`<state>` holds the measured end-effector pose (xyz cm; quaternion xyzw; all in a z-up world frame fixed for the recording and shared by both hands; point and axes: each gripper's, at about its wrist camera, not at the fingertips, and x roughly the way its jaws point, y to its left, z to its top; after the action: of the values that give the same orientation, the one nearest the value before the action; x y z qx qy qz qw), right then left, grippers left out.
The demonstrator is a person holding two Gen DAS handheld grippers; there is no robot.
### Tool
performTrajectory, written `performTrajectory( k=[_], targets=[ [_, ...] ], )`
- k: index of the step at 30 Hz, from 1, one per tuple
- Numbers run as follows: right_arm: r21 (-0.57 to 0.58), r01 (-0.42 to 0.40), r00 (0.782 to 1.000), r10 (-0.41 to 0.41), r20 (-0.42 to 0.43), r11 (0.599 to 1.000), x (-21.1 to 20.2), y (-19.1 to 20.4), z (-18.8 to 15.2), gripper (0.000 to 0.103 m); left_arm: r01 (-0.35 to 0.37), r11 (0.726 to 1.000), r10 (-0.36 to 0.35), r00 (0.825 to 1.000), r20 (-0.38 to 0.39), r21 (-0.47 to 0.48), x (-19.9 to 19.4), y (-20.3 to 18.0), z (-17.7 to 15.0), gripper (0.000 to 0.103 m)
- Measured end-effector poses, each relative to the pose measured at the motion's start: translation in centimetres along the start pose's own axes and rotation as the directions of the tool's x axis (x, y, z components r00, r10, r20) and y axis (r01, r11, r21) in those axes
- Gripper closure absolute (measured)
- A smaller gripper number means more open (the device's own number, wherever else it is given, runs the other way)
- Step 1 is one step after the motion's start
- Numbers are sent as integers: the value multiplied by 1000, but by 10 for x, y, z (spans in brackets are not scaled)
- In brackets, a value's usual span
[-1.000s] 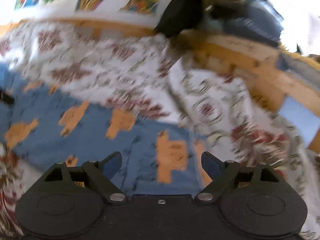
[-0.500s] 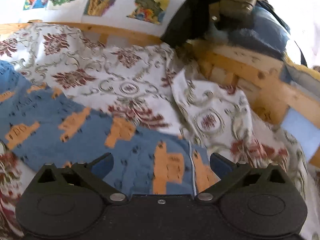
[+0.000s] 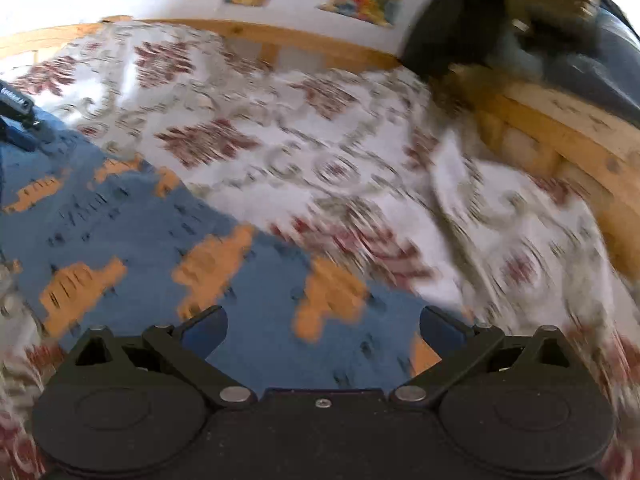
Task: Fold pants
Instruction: 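Lower the pants edge with the right tool and open it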
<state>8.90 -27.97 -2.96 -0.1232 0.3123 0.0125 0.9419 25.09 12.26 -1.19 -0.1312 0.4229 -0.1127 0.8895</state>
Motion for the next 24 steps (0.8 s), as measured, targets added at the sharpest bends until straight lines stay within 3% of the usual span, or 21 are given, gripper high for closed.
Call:
performTrajectory(
  k=[1,2,4,6,7,10,11,13,15,18,20,22,24],
  targets=[
    [-19,-37,999,37,10,999,6,2,12,1,8,1000,-8,1000,26,5,-6,-4,-3,11],
    [-36,-91,996,91,20,995,15,3,29,1,14,1000,-16,998,61,26,-13,-10,-9,7],
    [-28,-208,978,208,-10,978,37,5,67,1,37,990,-52,993,105,134,-20,-28,-18,7],
    [17,-329,940,330,-85,944,63,11,107,1,45,967,-78,989,127,250,-17,-47,-25,7],
    [51,-392,908,395,-140,919,79,12,127,1,40,955,-83,987,134,294,-14,-55,-29,7],
    [151,-516,767,534,-356,843,131,29,181,1,67,939,-109,988,107,336,-1,-68,-37,7],
    [174,-536,726,557,-404,826,145,37,191,1,92,946,-125,988,89,311,5,-67,-38,7],
    [222,-559,664,592,-456,799,171,54,206,3,156,965,-167,985,37,210,17,-61,-35,8],
    [292,-585,619,649,-442,757,190,66,211,11,213,973,-215,976,15,88,24,-50,-33,9],
    [386,-583,584,699,-413,715,208,74,207,22,225,974,-225,974,-10,-30,35,-37,-32,25],
    [373,-575,590,684,-429,729,216,78,203,34,184,983,-185,982,-29,-26,40,-39,-32,48],
    [377,-572,590,685,-428,729,221,81,201,49,148,989,-147,988,-40,11,42,-45,-31,63],
    [403,-576,578,703,-415,711,227,83,199,51,161,987,-160,986,-54,18,42,-47,-32,75]
  ],
)
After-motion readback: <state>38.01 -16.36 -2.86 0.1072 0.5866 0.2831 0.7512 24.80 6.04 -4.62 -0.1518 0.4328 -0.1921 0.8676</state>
